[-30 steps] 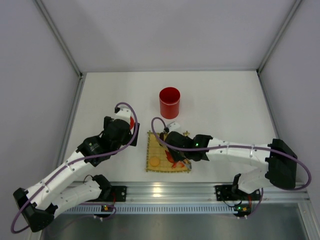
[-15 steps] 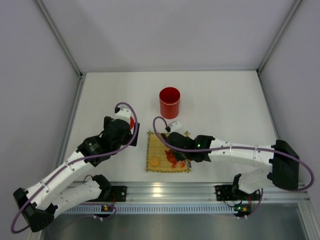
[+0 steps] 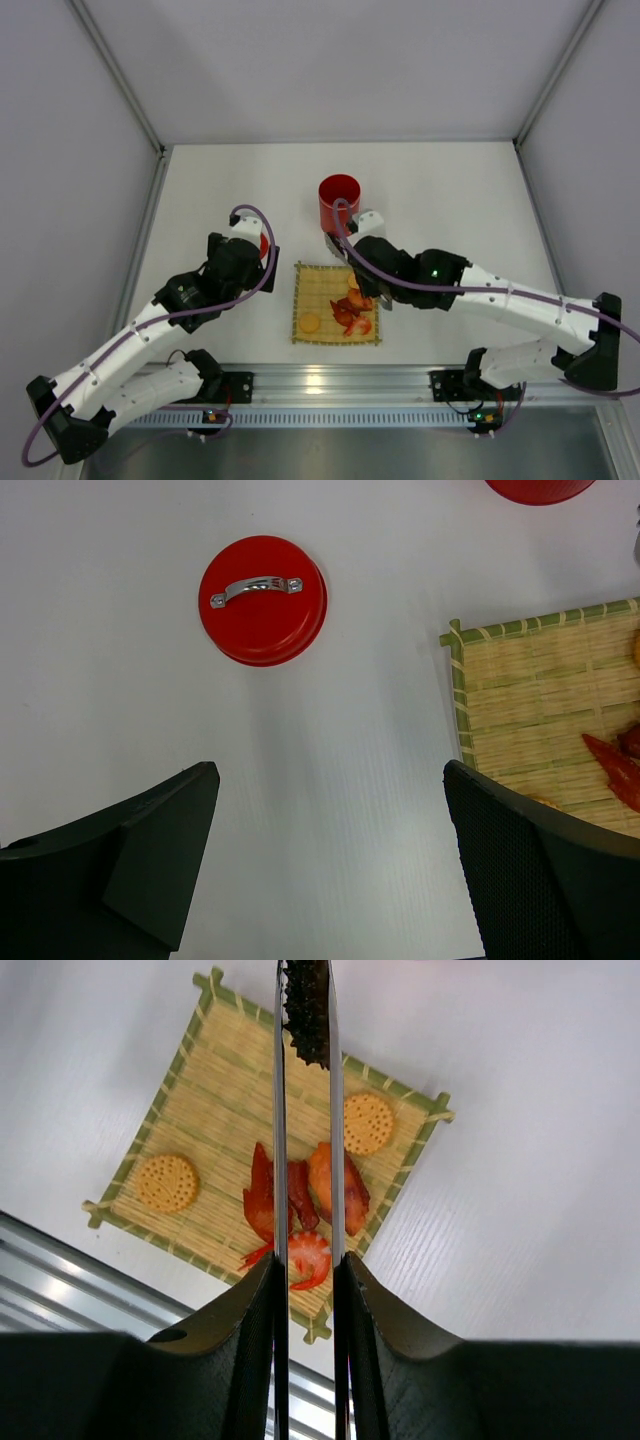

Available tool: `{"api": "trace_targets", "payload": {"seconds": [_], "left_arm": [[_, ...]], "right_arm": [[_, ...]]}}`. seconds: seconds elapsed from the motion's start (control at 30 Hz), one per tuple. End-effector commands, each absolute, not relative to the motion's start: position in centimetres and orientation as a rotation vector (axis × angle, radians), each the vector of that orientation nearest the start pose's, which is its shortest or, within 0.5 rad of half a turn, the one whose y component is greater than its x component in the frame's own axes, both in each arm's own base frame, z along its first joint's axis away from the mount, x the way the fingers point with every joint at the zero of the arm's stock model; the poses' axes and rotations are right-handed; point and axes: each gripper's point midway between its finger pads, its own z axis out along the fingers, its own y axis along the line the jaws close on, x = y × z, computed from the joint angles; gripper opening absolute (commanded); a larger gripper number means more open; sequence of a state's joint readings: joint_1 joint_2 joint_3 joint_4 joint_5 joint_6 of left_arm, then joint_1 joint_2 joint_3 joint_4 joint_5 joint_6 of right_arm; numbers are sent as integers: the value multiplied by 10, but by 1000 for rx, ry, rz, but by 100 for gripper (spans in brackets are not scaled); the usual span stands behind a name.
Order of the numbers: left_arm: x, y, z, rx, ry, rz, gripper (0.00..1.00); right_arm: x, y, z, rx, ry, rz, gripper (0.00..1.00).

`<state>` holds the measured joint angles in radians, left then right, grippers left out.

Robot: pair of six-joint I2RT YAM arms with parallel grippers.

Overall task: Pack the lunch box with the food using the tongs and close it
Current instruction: Pick up the fake food from the plate, then place the fake food in the packing box.

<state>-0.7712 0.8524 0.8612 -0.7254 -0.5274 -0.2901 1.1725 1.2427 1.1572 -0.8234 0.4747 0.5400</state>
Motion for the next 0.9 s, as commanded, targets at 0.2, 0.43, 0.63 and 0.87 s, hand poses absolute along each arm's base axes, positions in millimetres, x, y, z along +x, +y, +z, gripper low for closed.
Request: {"api": "trace_targets", "payload": {"seconds": [0.2, 0.43, 0.63, 0.87], "left_arm": [[227, -112, 195, 240, 2141, -14, 99], [227, -112, 196, 236, 2140, -15, 99], [227, -112, 196, 236, 2138, -18, 99], [227, -112, 196, 237, 2138, -20, 99]], "right_arm": [[252, 228, 307, -339, 2110, 265, 25], [299, 239, 311, -340, 2136, 250, 25], [313, 247, 296, -351, 2169, 247, 25], [320, 255, 267, -365, 2205, 242, 28]]}}
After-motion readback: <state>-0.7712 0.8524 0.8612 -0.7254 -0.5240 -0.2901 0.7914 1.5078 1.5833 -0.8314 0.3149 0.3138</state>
